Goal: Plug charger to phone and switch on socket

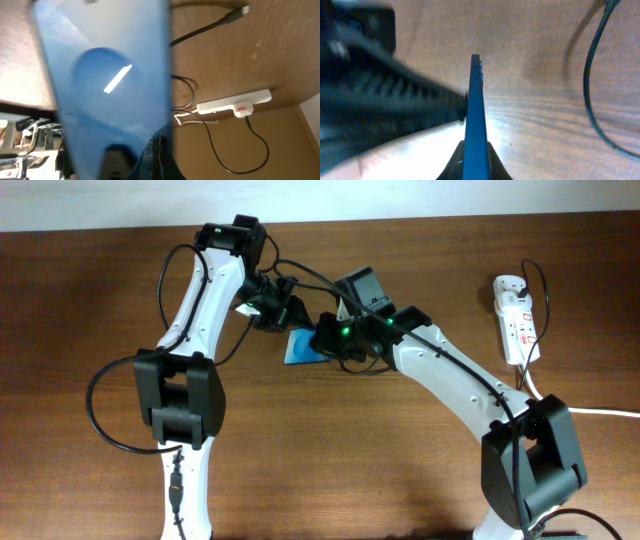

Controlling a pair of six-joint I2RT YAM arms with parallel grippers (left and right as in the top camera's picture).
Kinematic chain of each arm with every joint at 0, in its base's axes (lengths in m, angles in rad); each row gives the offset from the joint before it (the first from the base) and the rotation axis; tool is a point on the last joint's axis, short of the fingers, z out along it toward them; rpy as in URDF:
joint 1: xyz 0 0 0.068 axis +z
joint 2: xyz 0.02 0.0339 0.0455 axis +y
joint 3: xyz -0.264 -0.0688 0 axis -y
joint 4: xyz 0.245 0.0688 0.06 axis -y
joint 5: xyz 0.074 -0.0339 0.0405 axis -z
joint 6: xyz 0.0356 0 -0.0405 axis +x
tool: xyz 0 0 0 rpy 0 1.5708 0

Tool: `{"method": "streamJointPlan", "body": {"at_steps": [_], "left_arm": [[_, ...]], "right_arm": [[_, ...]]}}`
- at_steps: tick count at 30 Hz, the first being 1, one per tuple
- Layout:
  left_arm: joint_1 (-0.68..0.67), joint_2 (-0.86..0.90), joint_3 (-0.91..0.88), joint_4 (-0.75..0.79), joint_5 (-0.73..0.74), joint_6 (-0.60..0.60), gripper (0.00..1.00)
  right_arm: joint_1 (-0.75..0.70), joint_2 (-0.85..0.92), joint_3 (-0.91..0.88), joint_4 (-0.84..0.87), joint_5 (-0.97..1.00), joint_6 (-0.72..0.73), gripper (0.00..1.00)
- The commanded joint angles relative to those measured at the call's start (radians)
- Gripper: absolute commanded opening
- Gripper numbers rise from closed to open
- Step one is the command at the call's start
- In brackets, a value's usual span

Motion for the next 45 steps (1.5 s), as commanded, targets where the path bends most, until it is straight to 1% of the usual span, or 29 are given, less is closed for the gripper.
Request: {"method": "streamJointPlan", "body": {"at_steps": [1, 3, 5, 6, 7, 8, 9, 10, 11, 12, 13, 14, 16, 17, 18, 19, 20, 21, 23, 24, 25, 26, 30, 31, 34, 37, 40, 43, 45], "left_arm": [[-0.013, -0.005, 0.004, -0.011, 0.014, 0.004, 0.0], [-0.013, -0.005, 0.004, 0.002, 0.014, 0.174, 0.0], [-0.011, -0.005, 0.004, 0.076, 0.05, 0.437, 0.01], [-0.011, -0.005, 0.004, 0.105, 0.109, 0.56, 0.02], [-0.011, -0.005, 0.004, 0.175, 0.261, 0.763, 0.07], [-0.011, -0.005, 0.004, 0.22, 0.398, 0.873, 0.12], [-0.011, -0.005, 0.004, 0.263, 0.499, 0.935, 0.18], [-0.011, -0.005, 0.004, 0.291, 0.537, 0.948, 0.18], [-0.011, -0.005, 0.004, 0.327, 0.571, 0.959, 0.15], [-0.011, -0.005, 0.004, 0.352, 0.613, 0.974, 0.14], [-0.011, -0.005, 0.004, 0.4, 0.702, 0.984, 0.13], [-0.011, -0.005, 0.004, 0.438, 0.756, 0.983, 0.13], [-0.011, -0.005, 0.004, 0.469, 0.775, 0.983, 0.14], [-0.011, -0.005, 0.004, 0.468, 0.775, 0.983, 0.15], [-0.009, -0.004, 0.004, 0.469, 0.775, 0.983, 0.15], [-0.006, -0.005, 0.004, 0.471, 0.775, 0.983, 0.18], [-0.003, -0.005, 0.004, 0.471, 0.774, 0.982, 0.2], [0.005, -0.005, 0.004, 0.472, 0.773, 0.971, 0.22], [0.021, -0.005, 0.004, 0.478, 0.759, 0.932, 0.26], [0.031, -0.005, 0.004, 0.492, 0.724, 0.893, 0.27], [0.035, -0.005, 0.004, 0.527, 0.676, 0.819, 0.28], [0.035, -0.005, 0.004, 0.557, 0.639, 0.771, 0.28], [0.026, -0.005, 0.004, 0.755, 0.57, 0.578, 0.25], [0.018, -0.004, 0.004, 0.803, 0.533, 0.527, 0.25], [-0.007, -0.004, 0.004, 0.852, 0.484, 0.459, 0.22], [-0.02, -0.004, 0.004, 0.859, 0.446, 0.393, 0.2], [-0.03, -0.005, 0.004, 0.936, 0.404, 0.222, 0.2], [-0.057, -0.004, 0.004, 1.051, 0.361, 0.114, 0.2], [-0.068, -0.005, 0.004, 1.081, 0.353, 0.095, 0.2]], "right_arm": [[-0.042, -0.008, 0.02, 0.02, 0.011, -0.014, 0.04], [-0.102, -0.028, 0.02, 0.02, 0.011, -0.019, 0.04], [-0.165, -0.075, 0.02, 0.021, 0.012, -0.045, 0.04], [-0.198, -0.107, 0.02, 0.021, 0.009, -0.053, 0.04], [-0.233, -0.152, 0.02, 0.02, 0.005, -0.071, 0.04], [-0.272, -0.214, 0.02, 0.019, 0.004, -0.071, 0.04], [-0.303, -0.266, 0.02, 0.019, 0.004, -0.071, 0.04], [-0.335, -0.316, 0.02, 0.019, 0.003, -0.07, 0.04], [-0.386, -0.373, 0.02, 0.014, -0.021, -0.049, 0.04], [-0.421, -0.396, 0.019, 0.011, -0.066, -0.011, 0.04], [-0.461, -0.401, 0.017, 0.021, -0.123, 0.052, 0.04], [-0.467, -0.396, 0.002, 0.049, -0.136, 0.084, 0.04], [-0.462, -0.388, -0.093, 0.2, -0.152, 0.241, 0.04], [-0.457, -0.388, -0.172, 0.341, -0.158, 0.331, 0.04], [-0.438, -0.388, -0.26, 0.532, -0.136, 0.406, 0.04], [-0.411, -0.388, -0.33, 0.673, -0.092, 0.47, 0.04], [-0.383, -0.388, -0.378, 0.778, -0.049, 0.52, 0.04], [-0.325, -0.387, -0.431, 0.867, 0.062, 0.596, 0.04], [-0.252, -0.387, -0.438, 0.861, 0.204, 0.623, 0.04], [-0.206, -0.387, -0.438, 0.861, 0.287, 0.644, 0.04], [-0.172, -0.385, -0.438, 0.861, 0.347, 0.681, 0.04], [-0.155, -0.381, -0.438, 0.86, 0.375, 0.712, 0.04], [-0.148, -0.327, -0.438, 0.874, 0.36, 0.885, 0.04], [-0.148, -0.307, -0.438, 0.922, 0.329, 0.885, 0.04], [-0.148, -0.278, -0.438, 0.993, 0.314, 0.885, 0.04], [-0.148, -0.275, -0.438, 1.0, 0.314, 0.885, 0.04], [-0.148, -0.275, -0.438, 1.0, 0.294, 0.885, 0.04], [-0.141, -0.275, -0.438, 1.0, 0.287, 0.919, 0.04], [-0.136, -0.275, -0.438, 1.006, 0.282, 0.929, 0.04]]}}
